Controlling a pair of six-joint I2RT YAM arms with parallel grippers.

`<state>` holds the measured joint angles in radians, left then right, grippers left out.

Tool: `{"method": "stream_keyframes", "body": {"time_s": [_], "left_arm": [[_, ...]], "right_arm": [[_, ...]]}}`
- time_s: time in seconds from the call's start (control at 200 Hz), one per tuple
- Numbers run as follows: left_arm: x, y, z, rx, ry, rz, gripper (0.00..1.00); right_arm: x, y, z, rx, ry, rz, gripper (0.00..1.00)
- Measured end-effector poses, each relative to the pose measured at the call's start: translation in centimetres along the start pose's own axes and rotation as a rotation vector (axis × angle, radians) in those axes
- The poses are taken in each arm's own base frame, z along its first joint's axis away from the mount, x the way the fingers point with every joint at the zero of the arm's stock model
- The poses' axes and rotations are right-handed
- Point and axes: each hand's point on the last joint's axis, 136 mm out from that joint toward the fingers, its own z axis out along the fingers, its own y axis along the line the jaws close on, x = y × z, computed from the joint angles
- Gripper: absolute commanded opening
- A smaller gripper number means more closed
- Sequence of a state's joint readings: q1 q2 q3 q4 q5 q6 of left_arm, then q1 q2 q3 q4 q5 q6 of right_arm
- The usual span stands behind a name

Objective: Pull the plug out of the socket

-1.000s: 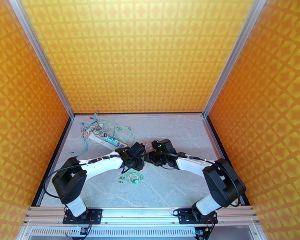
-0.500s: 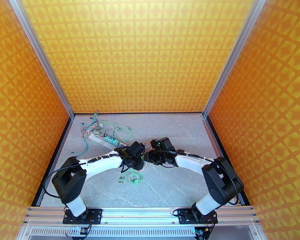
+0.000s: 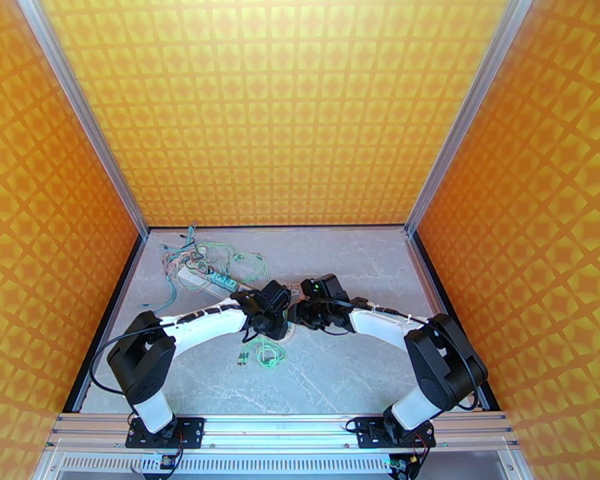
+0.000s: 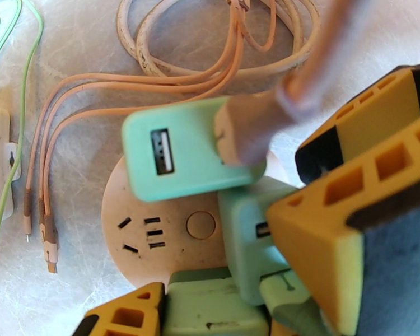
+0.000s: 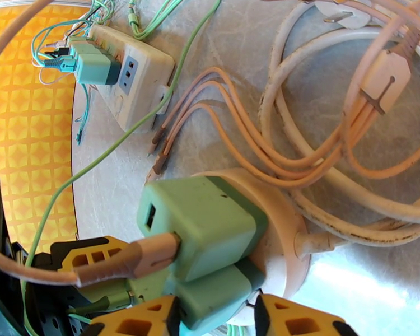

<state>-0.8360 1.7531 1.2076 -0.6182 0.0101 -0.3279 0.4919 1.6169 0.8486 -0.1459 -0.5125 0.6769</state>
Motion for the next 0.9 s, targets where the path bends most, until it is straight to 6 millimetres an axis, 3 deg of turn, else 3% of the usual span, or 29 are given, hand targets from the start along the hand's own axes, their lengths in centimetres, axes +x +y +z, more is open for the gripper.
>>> {"method": "stream_keyframes", "body": {"time_s": [0.9], "left_arm": [[-0.13, -0.4, -0.12, 0.019, 0.0, -0.093, 0.14]], "right_arm": [[-0.35, 0.02, -0.36, 0.063, 0.027, -0.034, 0.38]]}}
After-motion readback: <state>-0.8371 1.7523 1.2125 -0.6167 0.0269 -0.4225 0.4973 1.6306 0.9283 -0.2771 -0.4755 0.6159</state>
